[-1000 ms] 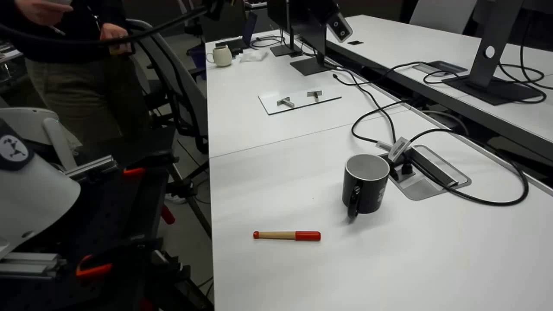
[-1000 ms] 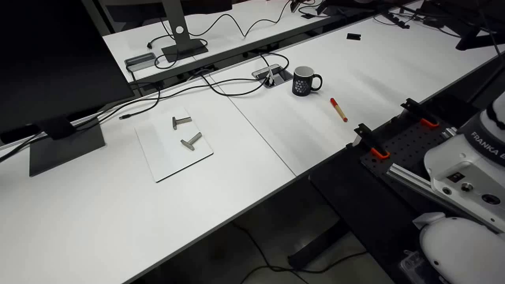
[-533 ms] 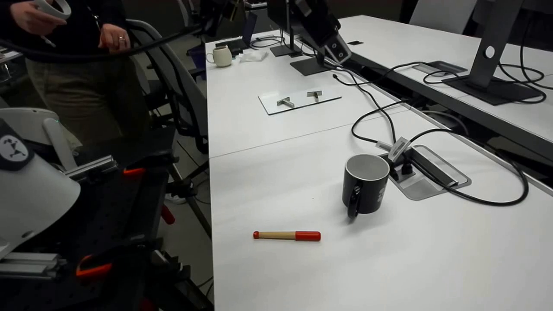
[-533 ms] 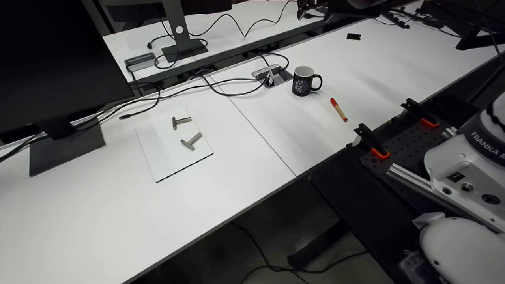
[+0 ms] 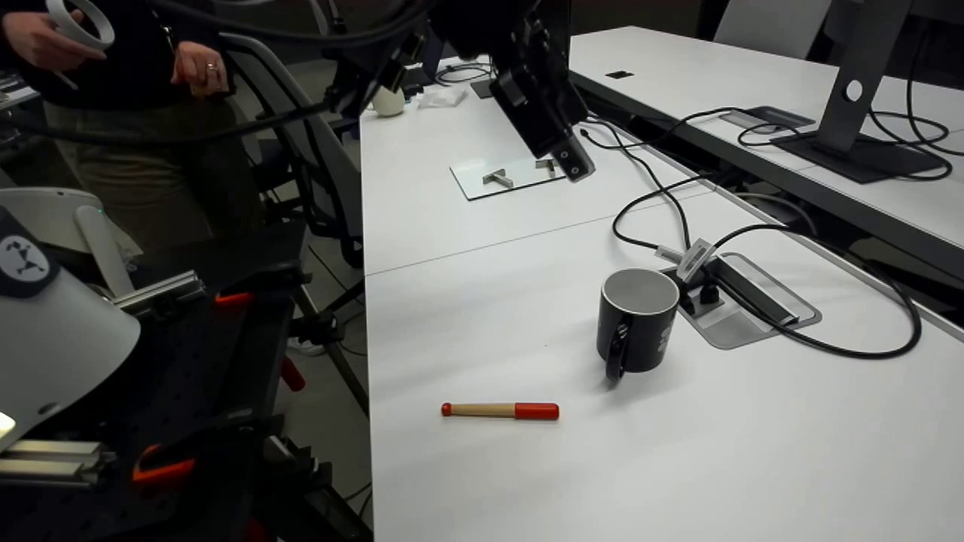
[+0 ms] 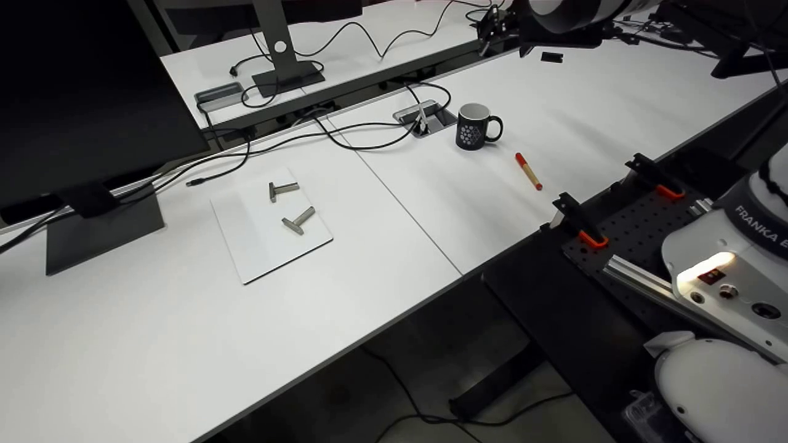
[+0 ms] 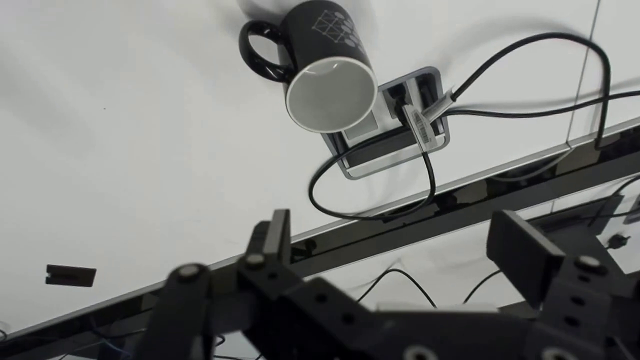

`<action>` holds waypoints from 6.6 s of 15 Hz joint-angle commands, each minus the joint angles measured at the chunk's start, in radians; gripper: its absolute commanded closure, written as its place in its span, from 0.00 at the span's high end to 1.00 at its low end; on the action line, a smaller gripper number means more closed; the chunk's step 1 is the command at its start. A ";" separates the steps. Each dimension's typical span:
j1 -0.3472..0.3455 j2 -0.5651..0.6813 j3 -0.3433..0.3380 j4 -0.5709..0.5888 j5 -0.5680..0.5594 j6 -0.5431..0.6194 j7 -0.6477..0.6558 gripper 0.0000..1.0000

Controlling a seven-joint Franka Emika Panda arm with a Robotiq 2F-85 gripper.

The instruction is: Put the marker in the mug

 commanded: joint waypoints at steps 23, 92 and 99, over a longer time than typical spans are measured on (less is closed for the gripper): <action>-0.134 0.157 0.108 0.010 0.018 -0.260 0.029 1.00; -0.724 0.471 0.518 0.168 -0.028 -0.268 -0.203 1.00; -0.739 0.552 0.527 0.196 -0.032 -0.259 -0.207 1.00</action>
